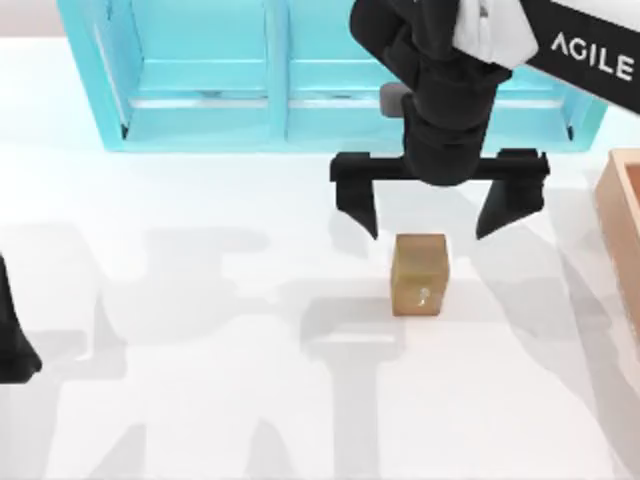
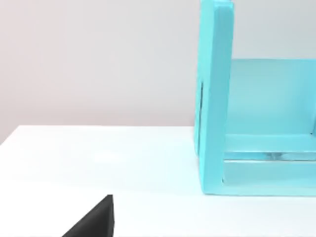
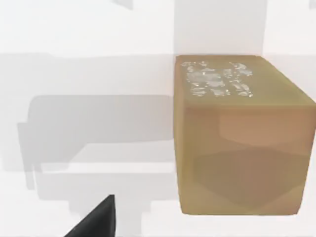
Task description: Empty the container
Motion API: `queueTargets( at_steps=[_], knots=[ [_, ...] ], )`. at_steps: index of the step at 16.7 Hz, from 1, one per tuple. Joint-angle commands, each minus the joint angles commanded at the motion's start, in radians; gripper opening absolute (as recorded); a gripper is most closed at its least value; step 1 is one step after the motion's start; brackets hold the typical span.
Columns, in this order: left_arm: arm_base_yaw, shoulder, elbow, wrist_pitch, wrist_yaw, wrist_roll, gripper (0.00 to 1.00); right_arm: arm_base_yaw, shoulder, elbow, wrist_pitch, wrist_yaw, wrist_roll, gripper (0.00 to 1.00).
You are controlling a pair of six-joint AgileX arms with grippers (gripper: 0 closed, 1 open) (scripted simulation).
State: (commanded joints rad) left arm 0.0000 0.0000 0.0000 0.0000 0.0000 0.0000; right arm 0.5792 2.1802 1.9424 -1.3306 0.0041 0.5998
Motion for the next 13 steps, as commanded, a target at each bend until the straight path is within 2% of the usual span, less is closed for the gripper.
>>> queueTargets(
  at_steps=[3, 6, 9, 13],
  knots=[
    [0.000, 0.000, 0.000, 0.000, 0.000, 0.000, 1.00, -0.012, 0.002, -0.003, 0.000, 0.000, -0.013, 1.00],
    [0.000, 0.000, 0.000, 0.000, 0.000, 0.000, 1.00, -0.110, -0.015, -0.014, -0.012, -0.001, -0.112, 1.00],
    [0.000, 0.000, 0.000, 0.000, 0.000, 0.000, 1.00, -0.283, -0.051, -0.039, -0.026, -0.002, -0.286, 1.00],
    [0.000, 0.000, 0.000, 0.000, 0.000, 0.000, 1.00, -0.589, -0.115, -0.084, -0.043, -0.003, -0.594, 1.00]
  ],
)
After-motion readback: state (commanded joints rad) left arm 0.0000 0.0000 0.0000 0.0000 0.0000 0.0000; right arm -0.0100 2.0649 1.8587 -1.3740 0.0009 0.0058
